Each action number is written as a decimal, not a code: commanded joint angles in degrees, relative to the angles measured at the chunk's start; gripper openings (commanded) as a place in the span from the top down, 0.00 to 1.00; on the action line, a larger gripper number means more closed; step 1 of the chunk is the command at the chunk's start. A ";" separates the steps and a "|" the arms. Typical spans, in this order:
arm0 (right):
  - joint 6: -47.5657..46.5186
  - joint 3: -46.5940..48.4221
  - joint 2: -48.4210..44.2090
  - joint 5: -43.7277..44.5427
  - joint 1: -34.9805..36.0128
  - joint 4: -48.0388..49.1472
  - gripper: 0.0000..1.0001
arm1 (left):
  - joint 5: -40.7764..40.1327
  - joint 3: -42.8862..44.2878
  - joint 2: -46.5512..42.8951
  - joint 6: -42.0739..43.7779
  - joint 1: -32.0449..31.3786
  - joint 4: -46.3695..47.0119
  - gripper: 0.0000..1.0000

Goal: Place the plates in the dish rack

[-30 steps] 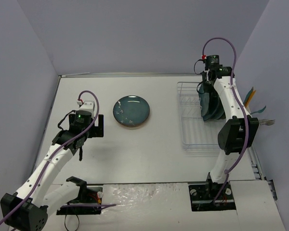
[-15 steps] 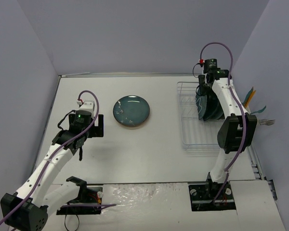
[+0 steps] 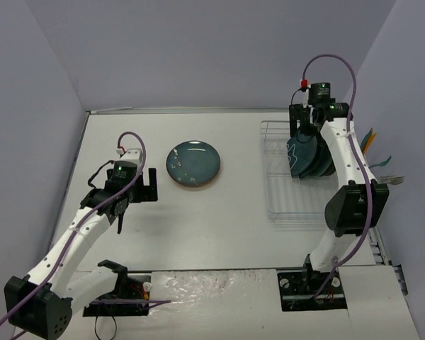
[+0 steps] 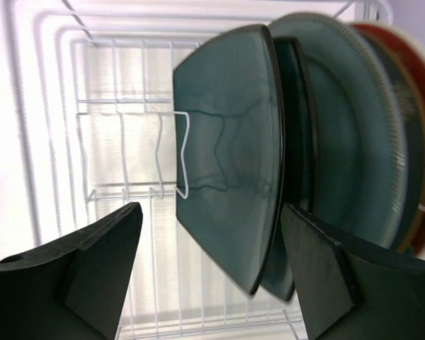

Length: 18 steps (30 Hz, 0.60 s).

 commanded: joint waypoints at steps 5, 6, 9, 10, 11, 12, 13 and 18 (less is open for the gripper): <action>7.65 -7.40 -17.59 -13.54 1.27 8.63 0.16 | 4.84 5.72 4.25 -5.85 0.44 5.85 0.03; 10.83 -11.47 -19.68 -17.02 1.99 12.49 0.15 | 4.90 5.44 4.38 -6.12 0.47 6.49 0.03; 20.35 -22.89 -24.06 -22.09 7.01 24.88 0.15 | 5.50 4.35 4.77 -7.10 0.57 7.73 0.03; 23.95 -26.56 -24.99 -22.65 9.60 29.29 0.15 | 5.71 4.02 4.92 -7.69 0.62 7.88 0.03; 27.27 -28.09 -24.81 -22.78 12.39 33.01 0.15 | 5.91 3.82 4.93 -7.76 0.68 7.75 0.03; 28.25 -29.84 -24.45 -22.89 14.33 35.66 0.15 | 5.97 3.77 4.80 -7.91 0.70 7.71 0.03; 30.94 -31.96 -23.50 -22.97 16.23 39.02 0.15 | 5.94 3.70 4.36 -7.77 0.79 7.19 0.03; 40.20 -37.32 -13.98 -22.59 22.30 53.34 0.15 | 4.07 2.70 0.15 -5.67 1.35 4.81 0.03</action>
